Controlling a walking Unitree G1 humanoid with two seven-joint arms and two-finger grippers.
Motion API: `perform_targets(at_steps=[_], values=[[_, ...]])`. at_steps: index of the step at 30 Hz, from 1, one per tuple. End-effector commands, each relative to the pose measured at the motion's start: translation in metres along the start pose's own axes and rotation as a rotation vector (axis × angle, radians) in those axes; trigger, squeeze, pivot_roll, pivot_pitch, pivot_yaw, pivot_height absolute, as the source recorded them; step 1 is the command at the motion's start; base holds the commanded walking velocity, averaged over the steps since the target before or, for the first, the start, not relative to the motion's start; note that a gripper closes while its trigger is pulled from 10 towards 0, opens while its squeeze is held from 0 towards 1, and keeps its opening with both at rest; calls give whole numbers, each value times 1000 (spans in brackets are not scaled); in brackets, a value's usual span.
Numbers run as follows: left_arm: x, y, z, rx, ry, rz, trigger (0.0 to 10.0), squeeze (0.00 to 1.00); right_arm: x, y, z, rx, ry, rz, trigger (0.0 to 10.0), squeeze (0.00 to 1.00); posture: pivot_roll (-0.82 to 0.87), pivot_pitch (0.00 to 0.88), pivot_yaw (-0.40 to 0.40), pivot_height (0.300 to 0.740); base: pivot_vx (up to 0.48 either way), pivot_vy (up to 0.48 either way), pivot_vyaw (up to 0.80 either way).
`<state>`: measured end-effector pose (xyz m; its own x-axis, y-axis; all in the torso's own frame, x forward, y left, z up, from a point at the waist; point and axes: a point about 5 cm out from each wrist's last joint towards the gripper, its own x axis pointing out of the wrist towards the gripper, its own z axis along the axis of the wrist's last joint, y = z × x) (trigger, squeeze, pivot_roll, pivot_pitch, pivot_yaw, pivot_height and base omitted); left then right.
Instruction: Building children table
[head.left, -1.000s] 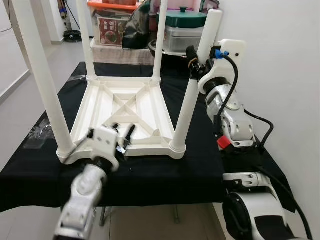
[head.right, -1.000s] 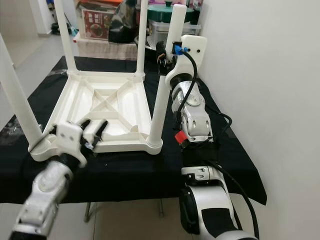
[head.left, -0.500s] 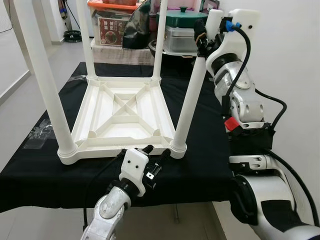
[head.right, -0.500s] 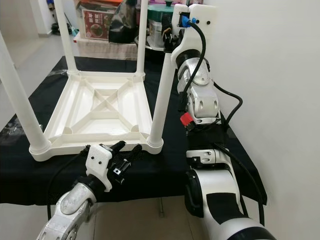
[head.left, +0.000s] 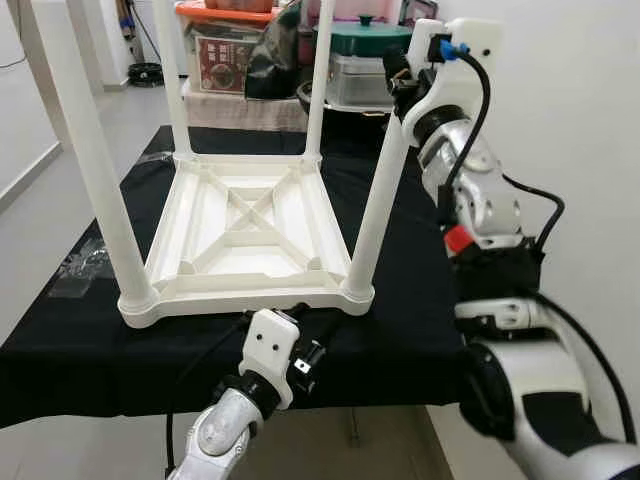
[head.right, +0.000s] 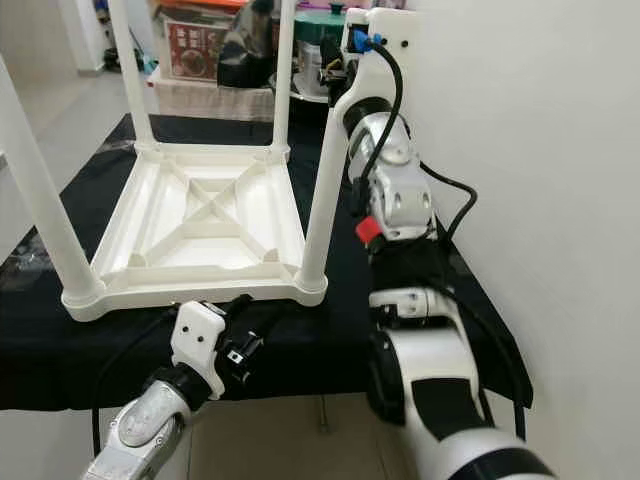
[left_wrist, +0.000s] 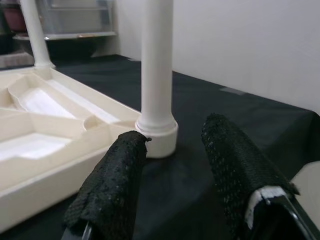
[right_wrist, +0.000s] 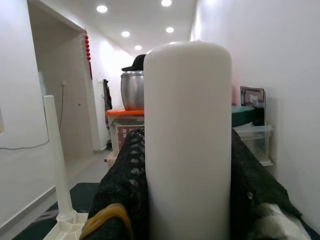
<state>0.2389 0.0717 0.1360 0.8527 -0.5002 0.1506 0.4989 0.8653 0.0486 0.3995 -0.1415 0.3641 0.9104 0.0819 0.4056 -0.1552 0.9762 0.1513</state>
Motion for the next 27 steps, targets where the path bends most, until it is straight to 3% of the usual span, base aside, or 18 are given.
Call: perform_targets(at_steps=[1, 4, 6, 8, 9, 11, 12, 15, 18, 22, 25, 27], values=[[-2, -2, 3, 4, 6, -4, 10000, 0, -2, -36, -27, 93, 116, -136, 0, 0, 75, 15, -86, 740, 0, 0, 0], [-4, -4, 4, 1, 12, -10, 10000, 0, -7, -58, -45, 173, 179, -188, 0, 0, 81, 31, -83, 740, 0, 0, 0], [-5, -4, 5, 1, 13, -11, 10000, 0, -8, -60, -47, 194, 184, -191, 0, 0, 81, 31, -83, 740, 0, 0, 0], [-7, -5, 7, -1, 20, -15, 10000, 0, -24, -81, -80, 320, 282, -283, 0, 0, 93, 62, -81, 740, 0, 0, 0], [-7, -5, 7, -1, 20, -15, 10000, 0, -24, -81, -80, 320, 282, -283, 0, 0, 93, 62, -81, 740, 0, 0, 0], [-9, -7, 8, 0, 26, -22, 10000, 0, -44, -94, -112, 409, 386, -394, 0, 0, 99, 77, -82, 740, 0, 0, 0], [-9, -7, 8, 0, 26, -22, 10000, 0, -44, -94, -112, 409, 386, -394, 0, 0, 99, 77, -82, 740, 0, 0, 0], [-10, -8, 9, 1, 31, -26, 10000, 0, -64, -96, -143, 477, 498, -490, 0, 0, 104, 81, -80, 740, 0, 0, 0], [-11, -10, 11, 4, 37, -33, 10000, 0, -97, -74, -194, 493, 691, -491, 0, 0, 117, 97, -85, 740, 0, 0, 0], [-12, -11, 13, 7, 40, -36, 10000, 0, -108, -62, -210, 464, 766, -465, 0, 0, 126, 105, -88, 740, 0, 0, 0], [-14, -12, 14, 11, 48, -32, 10000, 0, -105, -29, -217, 478, 831, -325, 0, 0, 120, 111, -89, 740, 0, 0, 0], [-14, -12, 15, 11, 49, -32, 10000, 0, -102, -20, -217, 487, 837, -274, 0, 0, 120, 111, -89, 740, 0, 0, 0]])
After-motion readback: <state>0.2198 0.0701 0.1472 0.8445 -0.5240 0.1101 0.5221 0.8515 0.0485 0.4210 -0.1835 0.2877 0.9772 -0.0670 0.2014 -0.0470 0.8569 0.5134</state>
